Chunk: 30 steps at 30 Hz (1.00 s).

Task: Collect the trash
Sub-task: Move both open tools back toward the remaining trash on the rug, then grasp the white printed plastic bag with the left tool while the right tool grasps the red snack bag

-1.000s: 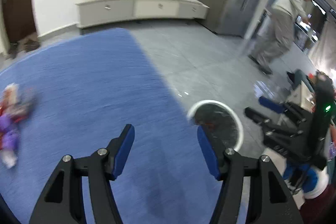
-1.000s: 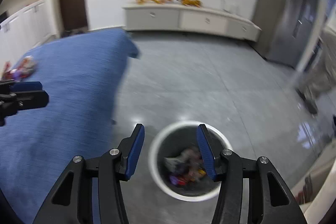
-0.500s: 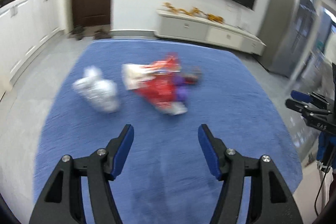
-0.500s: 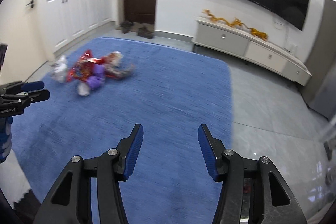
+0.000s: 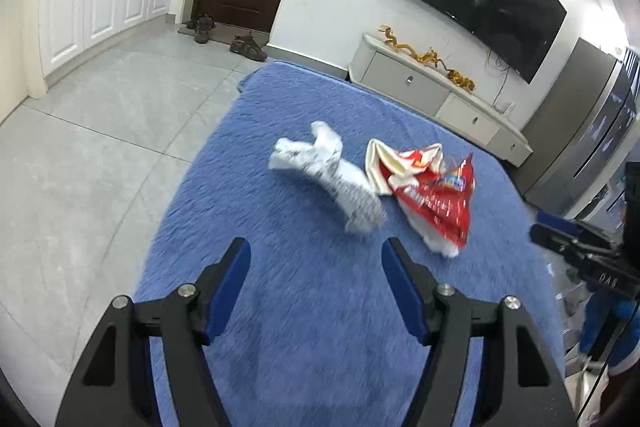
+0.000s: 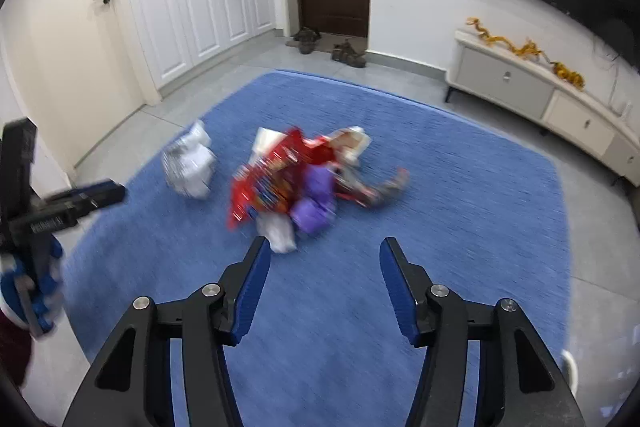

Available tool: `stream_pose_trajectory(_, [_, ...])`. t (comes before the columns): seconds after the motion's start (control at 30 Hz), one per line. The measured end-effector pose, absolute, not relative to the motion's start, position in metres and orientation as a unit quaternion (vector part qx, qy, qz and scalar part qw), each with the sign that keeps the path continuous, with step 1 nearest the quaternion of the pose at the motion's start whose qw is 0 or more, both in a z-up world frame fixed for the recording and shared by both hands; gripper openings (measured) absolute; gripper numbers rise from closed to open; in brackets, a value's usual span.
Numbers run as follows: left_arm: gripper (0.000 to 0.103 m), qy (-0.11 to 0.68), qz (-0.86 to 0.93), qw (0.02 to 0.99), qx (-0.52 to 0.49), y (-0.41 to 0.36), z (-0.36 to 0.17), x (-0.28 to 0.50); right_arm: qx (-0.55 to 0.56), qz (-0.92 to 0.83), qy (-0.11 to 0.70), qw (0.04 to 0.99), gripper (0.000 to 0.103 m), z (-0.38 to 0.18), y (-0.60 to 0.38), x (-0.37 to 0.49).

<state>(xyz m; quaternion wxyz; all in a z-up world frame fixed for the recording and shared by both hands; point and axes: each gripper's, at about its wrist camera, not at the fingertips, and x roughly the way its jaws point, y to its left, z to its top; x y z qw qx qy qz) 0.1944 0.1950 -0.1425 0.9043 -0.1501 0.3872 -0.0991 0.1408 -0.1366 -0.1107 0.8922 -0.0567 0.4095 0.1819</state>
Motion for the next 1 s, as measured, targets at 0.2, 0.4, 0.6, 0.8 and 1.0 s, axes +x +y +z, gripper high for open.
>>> stream_pose_trajectory(0.2, [0.066,0.403,-0.105,0.89,-0.185,0.18,-0.151,0.236,-0.022,0.191,0.425,0.884,0.062,-0.123,-0.097,0.177])
stream_pose_trajectory(0.4, [0.058,0.426,-0.098,0.872,-0.221,0.182,-0.175,0.263,0.005,0.18,0.446,0.877,0.061,-0.142,-0.079,0.206])
stream_pose_trajectory(0.6, [0.015,0.414,-0.143,0.87,-0.228,0.176,-0.176,0.256,0.029,0.184,0.467,0.864,0.014,-0.159,-0.081,0.215])
stream_pose_trajectory(0.8, [0.009,0.403,-0.169,0.876,-0.203,0.161,-0.167,0.233,0.029,0.198,0.441,0.875,0.005,-0.148,-0.093,0.187])
stream_pose_trajectory(1.0, [0.008,0.382,-0.191,0.888,-0.169,0.148,-0.151,0.19,0.033,0.221,0.414,0.883,0.005,-0.125,-0.113,0.147])
